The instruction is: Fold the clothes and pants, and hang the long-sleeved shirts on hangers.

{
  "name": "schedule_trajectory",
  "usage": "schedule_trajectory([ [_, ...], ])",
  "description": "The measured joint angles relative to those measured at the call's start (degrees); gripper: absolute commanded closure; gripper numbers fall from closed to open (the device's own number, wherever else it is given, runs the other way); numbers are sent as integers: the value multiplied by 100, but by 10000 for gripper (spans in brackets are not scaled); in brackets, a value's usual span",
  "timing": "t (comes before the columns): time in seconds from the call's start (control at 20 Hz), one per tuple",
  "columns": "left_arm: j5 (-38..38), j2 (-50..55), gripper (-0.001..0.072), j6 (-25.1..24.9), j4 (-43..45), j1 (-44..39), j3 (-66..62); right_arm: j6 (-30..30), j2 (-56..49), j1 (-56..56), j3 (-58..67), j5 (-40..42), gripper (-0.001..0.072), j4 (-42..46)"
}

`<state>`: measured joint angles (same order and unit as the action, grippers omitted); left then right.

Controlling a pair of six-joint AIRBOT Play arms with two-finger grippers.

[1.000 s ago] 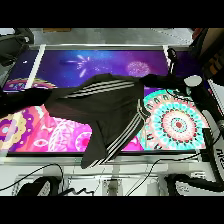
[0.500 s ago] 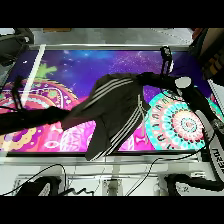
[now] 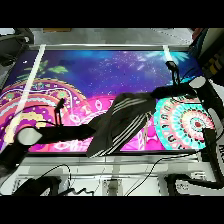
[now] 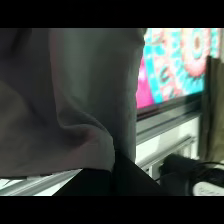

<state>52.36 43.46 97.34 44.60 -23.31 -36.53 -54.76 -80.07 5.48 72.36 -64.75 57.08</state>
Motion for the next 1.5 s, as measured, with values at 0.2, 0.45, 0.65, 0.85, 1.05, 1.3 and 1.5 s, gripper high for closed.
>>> schedule_trajectory([
  [0.2, -271, 678, 701, 46, -2, -420, 166, -199, 0, 181, 2, -1121, 690, 1069],
  [0.45, -459, 1137, 702, -649, -7, -271, 15, -356, 116, 236, 2, -1711, 691, 1580],
  [0.65, -529, 1108, 702, -1484, -7, 616, -1012, -422, 879, 247, 0, -1349, 691, 1130],
  [0.85, -579, 785, 702, -2249, -9, 1589, -2538, -457, 2393, 247, 0, -612, 691, 225],
  [1.05, -1163, 61, 702, -2938, -24, 2140, -3665, -544, 4192, 247, 4, 247, 692, -686],
  [1.3, -2653, -1025, 703, -3707, 22, 2326, -4074, -1191, 5834, 247, 4, 1189, 692, -1224],
  [1.5, -2997, -1283, 703, -3888, 291, 2358, -4144, -1738, 6019, 247, 2, 1331, 691, -1397],
])
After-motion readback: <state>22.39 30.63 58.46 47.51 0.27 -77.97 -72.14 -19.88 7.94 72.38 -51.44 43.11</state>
